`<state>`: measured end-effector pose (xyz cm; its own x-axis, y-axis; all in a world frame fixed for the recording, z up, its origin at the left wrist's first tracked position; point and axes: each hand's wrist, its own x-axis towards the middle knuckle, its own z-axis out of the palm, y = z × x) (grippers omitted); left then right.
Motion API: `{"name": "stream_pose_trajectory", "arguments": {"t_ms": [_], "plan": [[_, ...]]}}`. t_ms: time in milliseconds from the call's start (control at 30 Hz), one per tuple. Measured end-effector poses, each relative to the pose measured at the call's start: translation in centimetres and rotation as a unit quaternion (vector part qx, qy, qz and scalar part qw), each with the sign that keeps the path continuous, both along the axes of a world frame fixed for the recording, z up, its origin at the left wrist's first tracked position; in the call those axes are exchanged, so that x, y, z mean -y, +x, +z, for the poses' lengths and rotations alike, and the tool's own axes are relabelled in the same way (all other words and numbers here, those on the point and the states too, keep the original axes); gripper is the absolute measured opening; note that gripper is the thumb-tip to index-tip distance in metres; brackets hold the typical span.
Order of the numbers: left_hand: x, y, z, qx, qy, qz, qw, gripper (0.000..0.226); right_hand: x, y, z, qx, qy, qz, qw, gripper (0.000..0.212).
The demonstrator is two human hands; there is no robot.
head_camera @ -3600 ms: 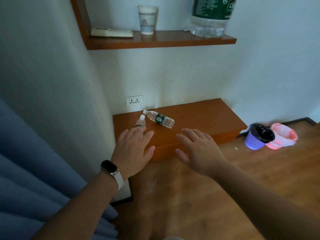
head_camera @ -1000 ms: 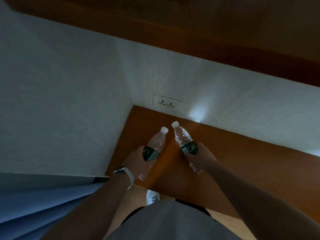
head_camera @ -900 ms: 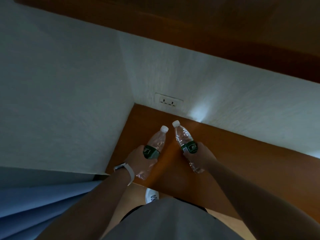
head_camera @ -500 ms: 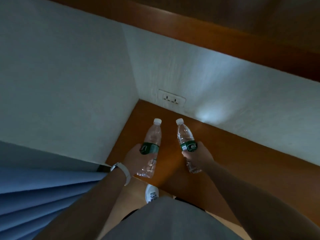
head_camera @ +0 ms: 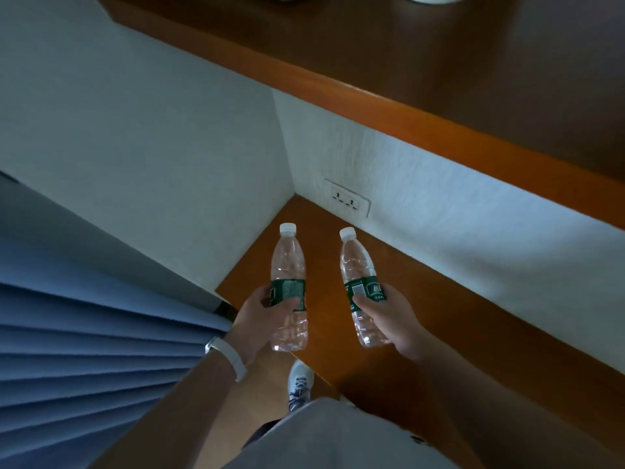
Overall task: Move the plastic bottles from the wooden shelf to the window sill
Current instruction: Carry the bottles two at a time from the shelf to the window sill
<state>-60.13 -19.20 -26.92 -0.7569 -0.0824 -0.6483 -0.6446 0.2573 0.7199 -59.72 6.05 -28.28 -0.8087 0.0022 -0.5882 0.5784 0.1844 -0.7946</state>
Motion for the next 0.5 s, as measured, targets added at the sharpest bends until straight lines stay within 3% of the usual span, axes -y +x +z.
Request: {"name": "stream_pose_trajectory", "arguments": {"t_ms": [133,267,500], "plan": [[-1.2,2.2,1.9,-0.030,0.019,0.038,0.999,0.062,-1.0,0.2,1.2,-0.031,-0.039,0.041,0.998,0.028],[-2.4,4.1,3.3,-0.058,0.022,0.072,0.995,0.043,-0.9,0.1,2.4,-0.087,-0.034,0.120,0.988,0.040],[-1.8,7.9,6.2,-0.121,0.055,0.181,0.974,0.041,1.7,-0.1,4.7,-0.154,-0.084,0.207,0.962,0.039]]}}
